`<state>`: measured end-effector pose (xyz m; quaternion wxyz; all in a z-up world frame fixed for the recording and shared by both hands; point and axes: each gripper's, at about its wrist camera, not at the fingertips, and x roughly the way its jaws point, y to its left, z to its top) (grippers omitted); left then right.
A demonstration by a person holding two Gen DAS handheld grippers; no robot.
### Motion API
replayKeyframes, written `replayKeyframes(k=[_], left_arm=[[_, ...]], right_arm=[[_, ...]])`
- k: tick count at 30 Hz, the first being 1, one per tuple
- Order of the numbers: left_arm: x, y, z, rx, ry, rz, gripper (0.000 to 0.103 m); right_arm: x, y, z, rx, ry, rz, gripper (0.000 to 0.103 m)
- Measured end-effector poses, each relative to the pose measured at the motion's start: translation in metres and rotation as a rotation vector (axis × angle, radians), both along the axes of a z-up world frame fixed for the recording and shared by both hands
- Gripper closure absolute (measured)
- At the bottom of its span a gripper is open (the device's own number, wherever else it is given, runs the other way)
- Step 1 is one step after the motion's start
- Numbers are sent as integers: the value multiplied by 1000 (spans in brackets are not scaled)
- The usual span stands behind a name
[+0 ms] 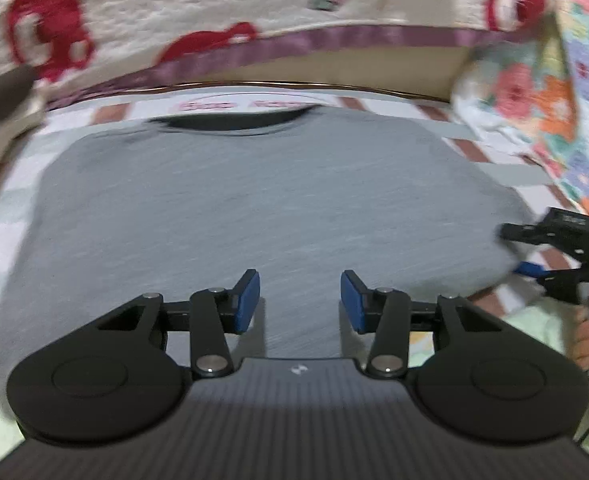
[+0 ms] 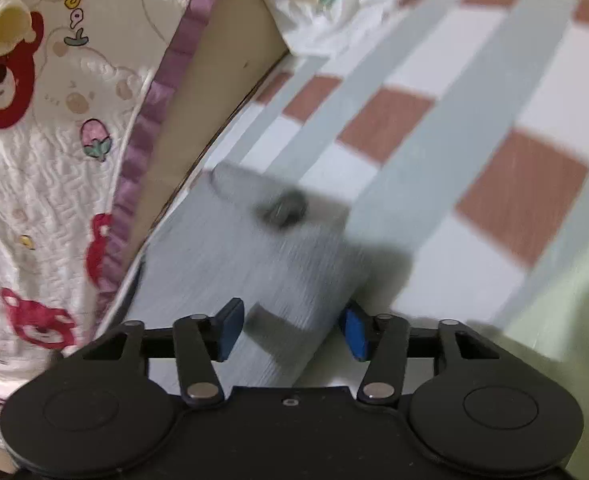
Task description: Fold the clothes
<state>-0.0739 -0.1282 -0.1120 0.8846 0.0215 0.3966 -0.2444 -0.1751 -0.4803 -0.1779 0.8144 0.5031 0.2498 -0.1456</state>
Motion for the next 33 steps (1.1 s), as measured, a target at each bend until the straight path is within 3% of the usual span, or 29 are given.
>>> replayKeyframes(k=[5, 10, 13, 15, 20, 22, 29, 31, 33], left_arm=[[17, -20, -30, -14, 117, 28, 60], [18, -17, -37, -28, 133, 41, 60], [19, -16, -38, -41, 140, 46, 60], [20, -15, -38, -53, 148, 54, 60], [22, -13, -39, -70, 164, 68, 61], [22, -17, -37, -24, 153, 50, 69], [23, -12, -38, -35, 163, 36, 70], [27, -8, -37, -56, 186, 40, 70], [31, -1, -34, -78, 230, 46, 70]], right_arm=[[18, 8, -4, 4, -51, 35, 36], [43, -5, -10, 30, -82, -32, 36], [59, -5, -4, -34, -63, -18, 37], [61, -6, -2, -74, -72, 7, 79], [64, -7, 4, -149, -93, 62, 81], [64, -6, 9, -165, -99, 79, 81], [66, 1, 25, -248, -120, 144, 82], [71, 9, 38, -295, -145, 181, 82], [79, 24, 57, -410, -157, 245, 82]])
